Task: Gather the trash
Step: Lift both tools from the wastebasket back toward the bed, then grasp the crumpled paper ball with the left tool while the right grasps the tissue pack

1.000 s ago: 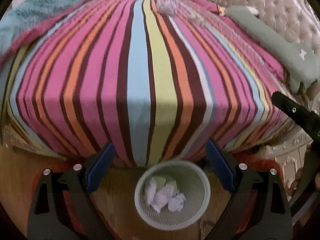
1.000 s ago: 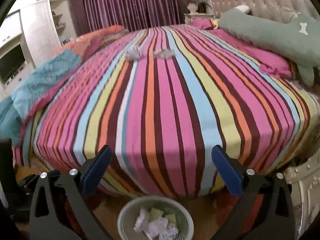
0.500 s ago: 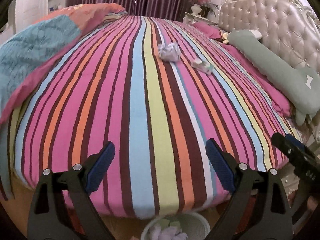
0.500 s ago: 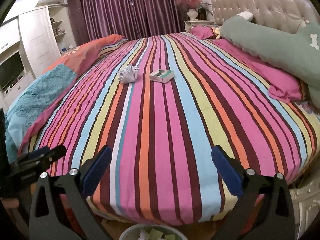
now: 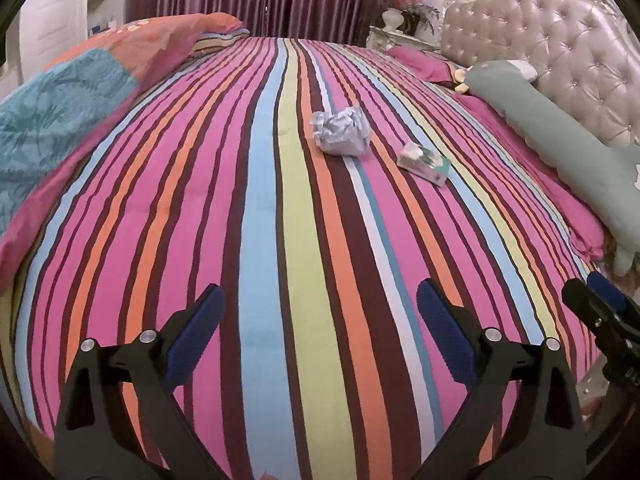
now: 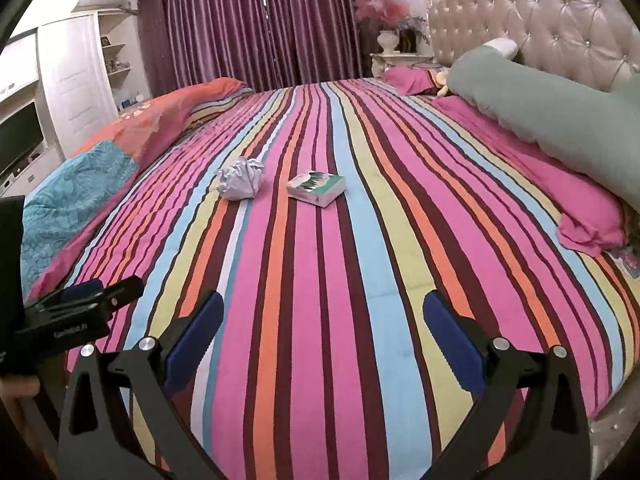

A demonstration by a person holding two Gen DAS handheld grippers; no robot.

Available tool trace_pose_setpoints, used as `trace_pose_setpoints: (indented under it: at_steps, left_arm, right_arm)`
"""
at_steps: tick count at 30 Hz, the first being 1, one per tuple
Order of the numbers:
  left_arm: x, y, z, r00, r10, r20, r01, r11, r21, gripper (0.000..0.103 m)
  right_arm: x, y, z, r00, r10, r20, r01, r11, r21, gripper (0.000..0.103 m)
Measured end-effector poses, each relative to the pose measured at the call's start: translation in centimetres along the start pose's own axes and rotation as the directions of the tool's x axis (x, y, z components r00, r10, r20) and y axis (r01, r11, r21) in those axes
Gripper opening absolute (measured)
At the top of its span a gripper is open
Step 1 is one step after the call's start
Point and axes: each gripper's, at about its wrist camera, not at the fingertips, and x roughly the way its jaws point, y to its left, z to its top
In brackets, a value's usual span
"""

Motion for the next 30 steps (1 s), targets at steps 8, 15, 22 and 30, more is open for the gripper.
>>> trace_pose_setpoints:
  at_steps: [8, 15, 22, 30]
  left_arm:
    - [3.1, -0.1, 3.0, 1.000, 0.003, 0.000, -0.003, 1.000, 0.007, 0.094]
    - [5.5, 0.4, 5.3, 1.000, -0.021, -0.007, 0.021, 0.999, -0.028, 0.094]
    - [8.6, -0.1, 8.4, 1.000, -0.012, -0.012, 0.013, 1.000, 0.010, 0.094]
    - [12.1, -0.7, 11.8, 1.000, -0.017, -0.021, 0.017, 1.000, 0.013, 0.094]
  right_arm:
    - [2.8, -0.8, 2.3, 1.000, -0.004, -0.014, 0.005, 1.000, 0.011, 0.096]
    - [5.5, -1.5, 2.9, 0.999, -0.001, -0.051, 0.002, 1.000, 0.021, 0.096]
    - [8.7, -1.3, 3.7, 0.996, 0.008, -0.091, -0.009, 1.000, -0.015, 0.096]
    - [12.4, -1.1, 6.4, 0.993, 0.043, -0.108, -0.053, 0.995, -0.085, 0.096]
